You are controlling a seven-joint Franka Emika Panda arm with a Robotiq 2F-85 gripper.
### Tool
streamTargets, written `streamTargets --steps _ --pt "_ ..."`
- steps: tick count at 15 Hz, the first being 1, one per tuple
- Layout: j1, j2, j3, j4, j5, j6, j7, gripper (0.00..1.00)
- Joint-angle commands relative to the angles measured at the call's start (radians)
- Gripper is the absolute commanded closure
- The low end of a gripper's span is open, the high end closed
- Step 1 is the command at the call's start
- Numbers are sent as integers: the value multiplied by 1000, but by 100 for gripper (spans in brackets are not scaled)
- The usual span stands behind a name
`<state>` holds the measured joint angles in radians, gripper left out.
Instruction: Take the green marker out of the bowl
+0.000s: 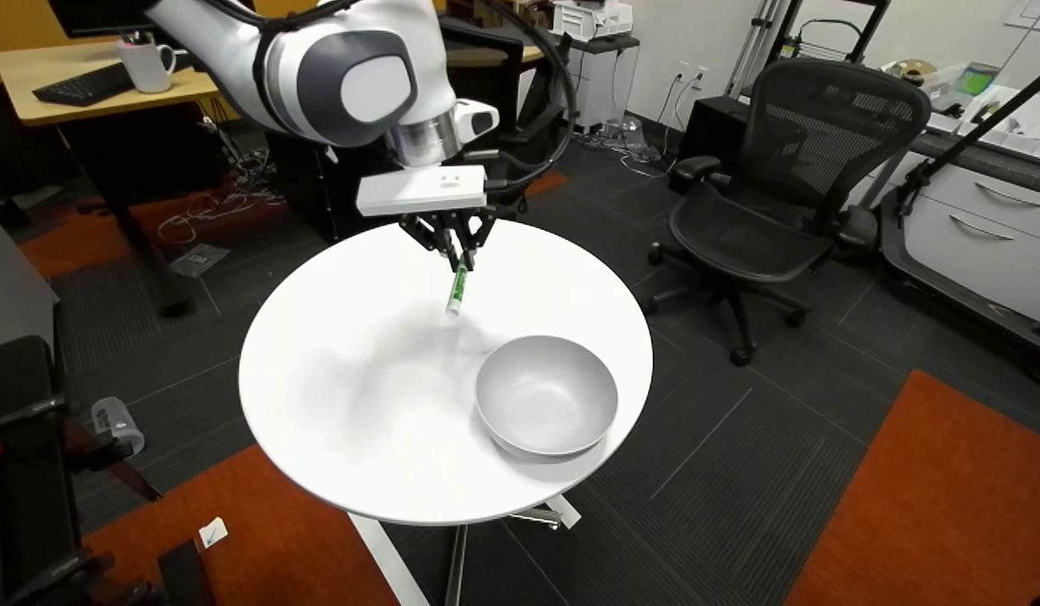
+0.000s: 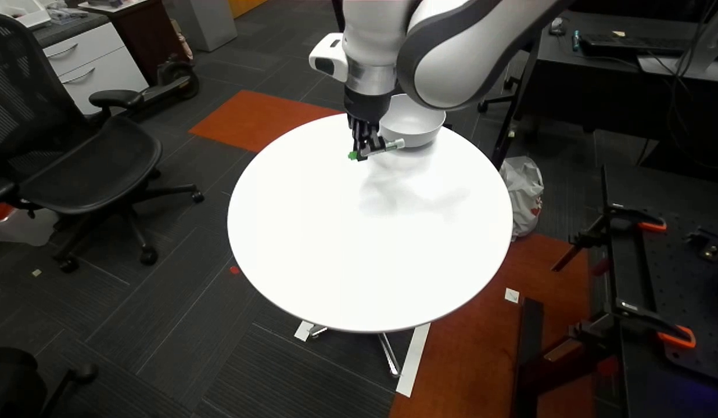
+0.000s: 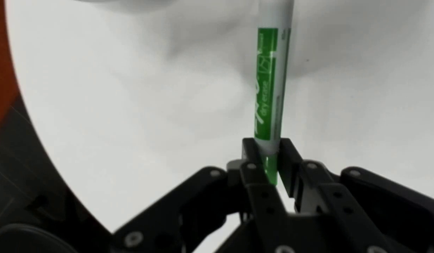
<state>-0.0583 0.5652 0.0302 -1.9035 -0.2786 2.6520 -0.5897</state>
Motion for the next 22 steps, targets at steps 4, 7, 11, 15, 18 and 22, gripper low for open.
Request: streamTargets --steps 4,7,11,15,18,22 --pt "7 4 62 -51 -44 -16 -105 95" --pt "-5 13 72 -39 -33 -29 -167 95" --pt "-15 22 70 -20 -20 -58 -229 48" --pt "-25 29 65 -5 -15 -78 -266 18" --pt "-31 32 64 -1 -12 -82 -286 0" --pt "-21 31 49 -22 -21 -45 -257 0"
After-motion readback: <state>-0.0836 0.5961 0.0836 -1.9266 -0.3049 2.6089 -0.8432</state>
